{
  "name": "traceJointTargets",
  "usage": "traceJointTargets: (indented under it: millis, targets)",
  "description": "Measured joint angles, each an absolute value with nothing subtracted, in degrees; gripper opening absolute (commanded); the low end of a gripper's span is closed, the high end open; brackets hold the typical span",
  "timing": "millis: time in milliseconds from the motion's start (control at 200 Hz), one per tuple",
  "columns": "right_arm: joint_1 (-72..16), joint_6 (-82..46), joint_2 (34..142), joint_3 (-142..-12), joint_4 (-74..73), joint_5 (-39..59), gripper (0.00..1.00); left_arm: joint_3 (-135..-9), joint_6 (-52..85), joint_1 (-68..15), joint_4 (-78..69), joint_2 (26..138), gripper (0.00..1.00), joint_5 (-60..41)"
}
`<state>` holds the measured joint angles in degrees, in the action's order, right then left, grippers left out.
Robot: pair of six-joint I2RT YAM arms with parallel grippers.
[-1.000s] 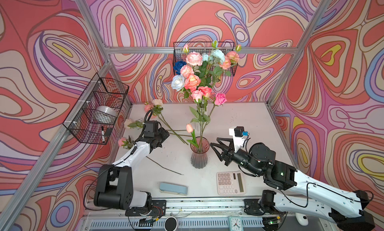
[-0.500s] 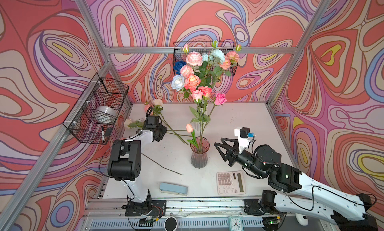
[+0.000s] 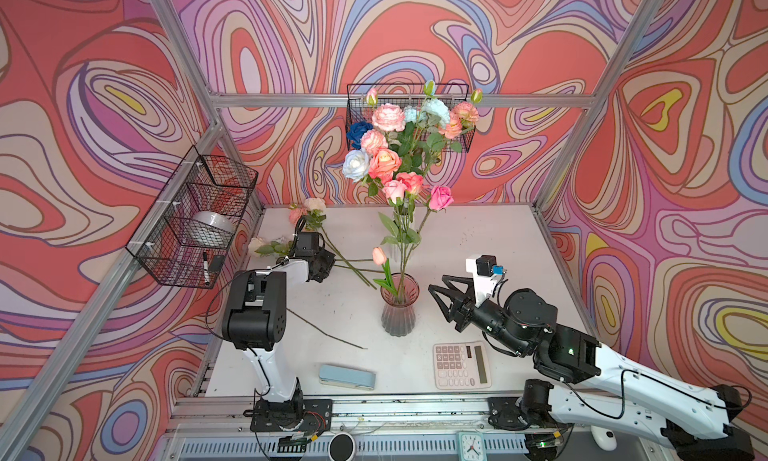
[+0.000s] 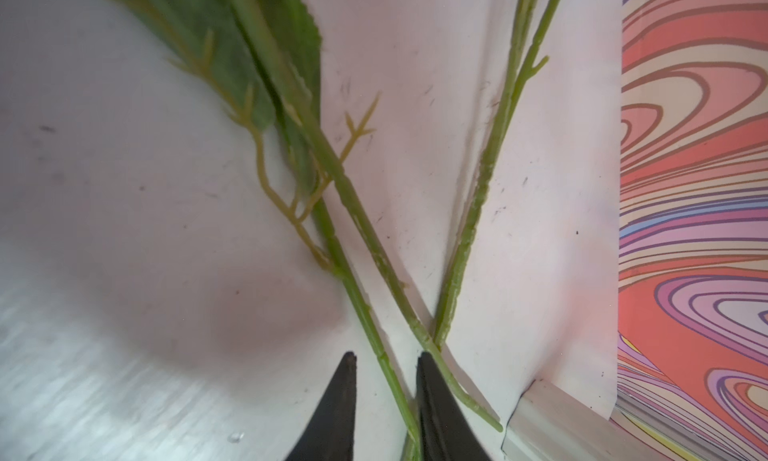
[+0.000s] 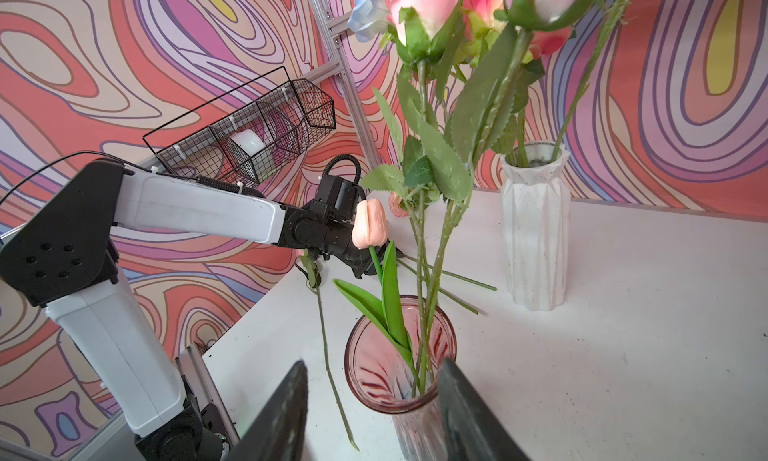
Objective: Arrange the flowers into the vase
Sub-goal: 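Grasp the white rose stem among the loose stems with the left gripper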
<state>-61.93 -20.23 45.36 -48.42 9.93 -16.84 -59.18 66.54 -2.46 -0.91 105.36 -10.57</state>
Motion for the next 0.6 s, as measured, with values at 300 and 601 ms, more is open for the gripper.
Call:
traceJointTargets:
  millis: [300, 601]
  targets:
    - [-61.93, -19.57, 46.17, -48.42, 9.98, -17.39, 0.52, -62.54, 66.72, -2.46, -1.61, 108.88, 0.29, -10.44]
    - [-61.93, -19.53, 46.81, -48.42, 10.31, -18.15, 0.52, -64.31, 66.65, -2.46, -1.54, 111.87, 0.11, -10.07]
